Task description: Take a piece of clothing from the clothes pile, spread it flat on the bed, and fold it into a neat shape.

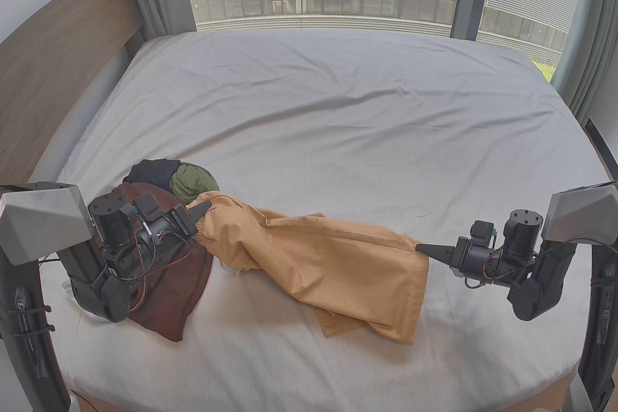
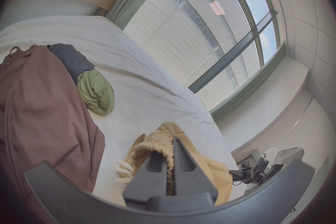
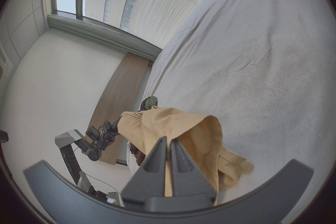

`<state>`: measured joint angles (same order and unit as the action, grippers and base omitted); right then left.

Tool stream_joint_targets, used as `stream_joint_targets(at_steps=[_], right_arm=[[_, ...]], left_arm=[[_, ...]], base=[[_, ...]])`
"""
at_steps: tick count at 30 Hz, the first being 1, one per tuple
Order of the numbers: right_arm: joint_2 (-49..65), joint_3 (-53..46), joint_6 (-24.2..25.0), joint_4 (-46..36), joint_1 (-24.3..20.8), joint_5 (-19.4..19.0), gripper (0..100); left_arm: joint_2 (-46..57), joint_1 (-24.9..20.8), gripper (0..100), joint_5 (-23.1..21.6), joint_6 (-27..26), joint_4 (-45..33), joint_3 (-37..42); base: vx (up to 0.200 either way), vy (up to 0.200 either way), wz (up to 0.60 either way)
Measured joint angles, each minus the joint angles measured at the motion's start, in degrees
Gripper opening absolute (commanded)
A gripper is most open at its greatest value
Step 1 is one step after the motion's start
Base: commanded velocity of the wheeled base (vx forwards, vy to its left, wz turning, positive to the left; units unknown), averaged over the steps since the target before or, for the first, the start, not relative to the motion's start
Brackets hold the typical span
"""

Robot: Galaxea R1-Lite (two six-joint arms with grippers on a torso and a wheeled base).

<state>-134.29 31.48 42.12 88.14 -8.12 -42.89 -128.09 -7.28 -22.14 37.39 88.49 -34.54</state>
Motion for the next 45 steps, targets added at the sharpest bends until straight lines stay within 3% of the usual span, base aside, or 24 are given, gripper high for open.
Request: stream_joint_targets(at_steps=[31,45], right_arm=[[-0.9,3.7,0.8,0.4,-5.2,-1.4,100],[-1.9,7.2,0.8,0.6,-5.4,-0.5,100]], left_arm=[[-0.2,-0.3,0,-0.1,-0.1,0.0,0.1],[-0.2,-0.4,0,-0.2,-0.1,0.0,0.1]], base=[[0.000,0.000,0.00],[0.000,0.000,0.00]])
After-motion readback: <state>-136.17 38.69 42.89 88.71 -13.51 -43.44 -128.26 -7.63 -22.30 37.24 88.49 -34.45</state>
